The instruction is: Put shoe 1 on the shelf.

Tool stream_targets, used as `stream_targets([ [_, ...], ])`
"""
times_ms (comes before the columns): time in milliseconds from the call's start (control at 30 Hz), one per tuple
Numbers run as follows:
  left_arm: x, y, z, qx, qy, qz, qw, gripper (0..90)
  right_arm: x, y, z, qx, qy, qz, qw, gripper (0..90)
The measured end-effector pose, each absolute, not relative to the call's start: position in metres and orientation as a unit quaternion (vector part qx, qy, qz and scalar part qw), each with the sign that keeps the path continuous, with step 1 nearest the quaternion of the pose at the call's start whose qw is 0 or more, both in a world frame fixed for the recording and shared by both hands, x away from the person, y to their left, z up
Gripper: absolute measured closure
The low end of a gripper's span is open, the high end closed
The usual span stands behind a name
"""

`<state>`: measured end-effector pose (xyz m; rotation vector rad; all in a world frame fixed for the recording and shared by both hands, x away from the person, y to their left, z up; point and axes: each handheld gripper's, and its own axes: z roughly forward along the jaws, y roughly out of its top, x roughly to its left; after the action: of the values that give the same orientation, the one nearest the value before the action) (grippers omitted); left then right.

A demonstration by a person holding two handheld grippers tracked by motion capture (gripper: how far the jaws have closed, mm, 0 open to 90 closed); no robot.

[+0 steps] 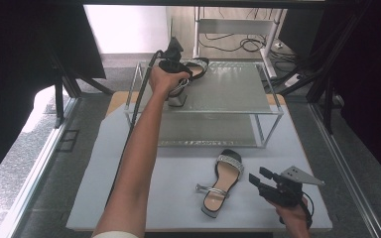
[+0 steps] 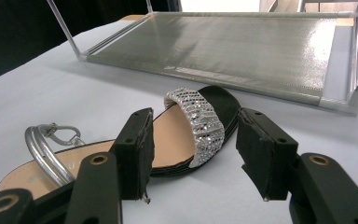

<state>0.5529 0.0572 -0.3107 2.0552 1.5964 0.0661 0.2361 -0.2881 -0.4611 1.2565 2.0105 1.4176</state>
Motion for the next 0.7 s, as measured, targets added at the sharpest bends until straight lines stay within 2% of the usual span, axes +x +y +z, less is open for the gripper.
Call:
stream_targets([
  [100,0.554,0.052,-0.314,0.762,0.593,0.035,0.259,41.2,0.236,-0.289,-0.461,0.449,0.712,0.506,0.189,46.5],
  [333,0.553,0.052,-0.311,0.753,0.600,0.025,0.269,39.3,0.235,-0.290,-0.459,0.447,0.712,0.507,0.190,46.4],
  [400,0.553,0.052,-0.311,0.753,0.597,0.017,0.275,32.9,0.234,-0.290,-0.459,0.446,0.712,0.507,0.191,46.4],
  [500,0.552,0.051,-0.310,0.754,0.594,0.014,0.281,27.7,0.234,-0.290,-0.458,0.446,0.711,0.509,0.190,46.4],
  [533,0.551,0.051,-0.308,0.750,0.592,0.025,0.293,24.4,0.234,-0.290,-0.458,0.445,0.711,0.509,0.190,46.4],
  [700,0.547,0.055,-0.299,0.736,0.593,0.029,0.325,20.0,0.234,-0.290,-0.459,0.445,0.713,0.507,0.189,46.3],
])
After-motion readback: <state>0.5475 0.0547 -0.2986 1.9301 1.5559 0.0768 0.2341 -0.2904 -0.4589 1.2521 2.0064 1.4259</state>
